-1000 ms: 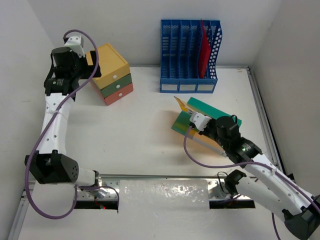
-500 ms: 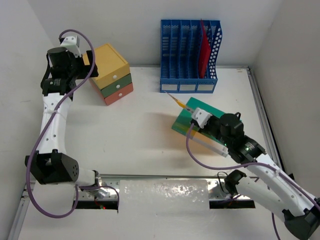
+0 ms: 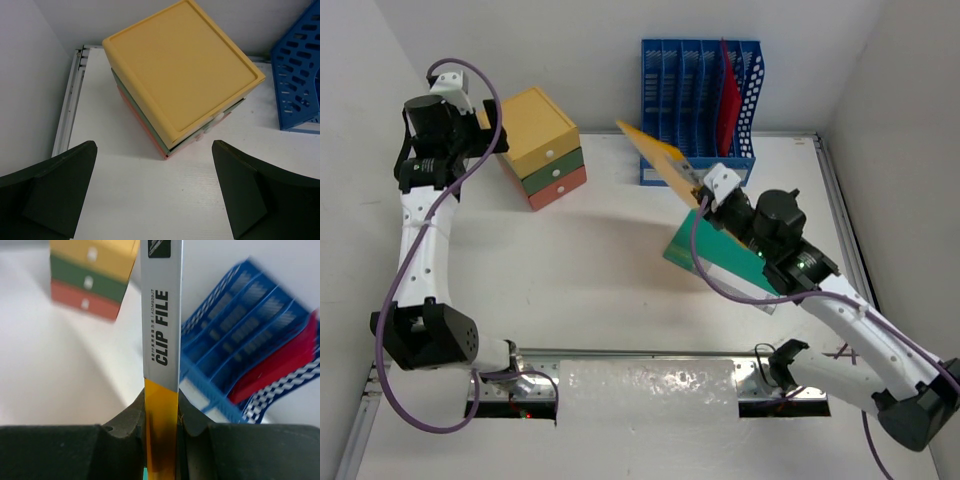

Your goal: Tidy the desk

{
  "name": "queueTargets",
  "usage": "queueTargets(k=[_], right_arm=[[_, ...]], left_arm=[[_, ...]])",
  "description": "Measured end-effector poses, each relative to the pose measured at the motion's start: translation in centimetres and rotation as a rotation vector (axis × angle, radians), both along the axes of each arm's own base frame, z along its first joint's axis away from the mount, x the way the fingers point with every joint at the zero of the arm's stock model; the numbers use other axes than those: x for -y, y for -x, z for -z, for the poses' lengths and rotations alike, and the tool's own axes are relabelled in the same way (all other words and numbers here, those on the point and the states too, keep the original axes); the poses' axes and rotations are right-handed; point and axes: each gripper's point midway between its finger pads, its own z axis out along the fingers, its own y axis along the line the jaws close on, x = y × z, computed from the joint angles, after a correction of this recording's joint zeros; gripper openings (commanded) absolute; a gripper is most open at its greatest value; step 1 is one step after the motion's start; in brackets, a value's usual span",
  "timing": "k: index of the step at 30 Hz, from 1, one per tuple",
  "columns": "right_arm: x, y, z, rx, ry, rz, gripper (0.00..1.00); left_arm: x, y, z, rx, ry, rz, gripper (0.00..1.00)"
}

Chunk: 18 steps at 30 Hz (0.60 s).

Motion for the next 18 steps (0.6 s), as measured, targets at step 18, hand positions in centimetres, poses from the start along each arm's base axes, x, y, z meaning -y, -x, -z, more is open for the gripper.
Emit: queueTargets(k=[18], right_arm=[[6.0,-11.4,-16.9,0.31,-0.4,0.415,0.0]], left_arm=[[0.0,-2.1,2.2,-0.047,0.029,0.042,0.99]])
